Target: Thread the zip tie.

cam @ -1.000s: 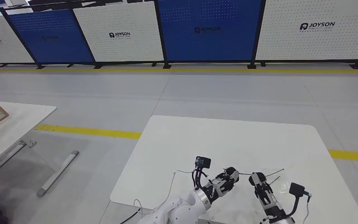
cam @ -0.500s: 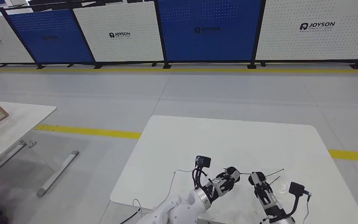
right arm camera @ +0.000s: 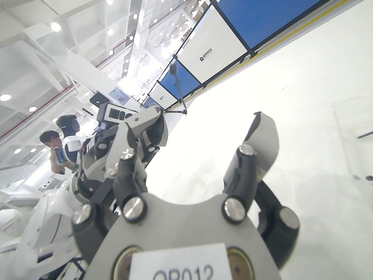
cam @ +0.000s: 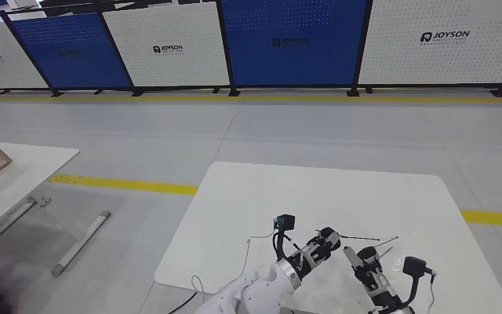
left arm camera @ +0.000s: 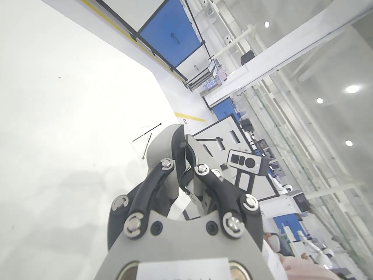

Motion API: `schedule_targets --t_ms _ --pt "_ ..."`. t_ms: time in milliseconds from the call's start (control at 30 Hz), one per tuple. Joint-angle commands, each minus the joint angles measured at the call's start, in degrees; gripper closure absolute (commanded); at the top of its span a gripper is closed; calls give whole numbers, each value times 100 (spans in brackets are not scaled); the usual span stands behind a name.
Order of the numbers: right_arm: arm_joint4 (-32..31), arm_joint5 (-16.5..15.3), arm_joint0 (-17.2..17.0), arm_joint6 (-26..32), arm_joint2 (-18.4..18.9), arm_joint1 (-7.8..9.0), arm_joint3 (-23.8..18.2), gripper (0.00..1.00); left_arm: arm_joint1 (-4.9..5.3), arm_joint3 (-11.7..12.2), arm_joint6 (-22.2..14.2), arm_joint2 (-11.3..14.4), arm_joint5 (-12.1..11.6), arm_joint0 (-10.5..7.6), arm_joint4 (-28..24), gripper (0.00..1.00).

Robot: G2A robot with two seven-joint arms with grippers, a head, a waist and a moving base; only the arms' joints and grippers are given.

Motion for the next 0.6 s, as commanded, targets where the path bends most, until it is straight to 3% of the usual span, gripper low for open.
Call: schedule_targets --t_ms 0,333,567 --pt "-35 0 -9 21 5 9 16 0 -11 35 63 -35 -137 -5 -154 100" --pt "-48 28 7 17 5 7 19 0 -13 34 51 -30 -134 12 -205 100" --pt "-1118 101 195 -2 -53 24 41 0 -35 3 -38 -311 -416 137 -1394 100"
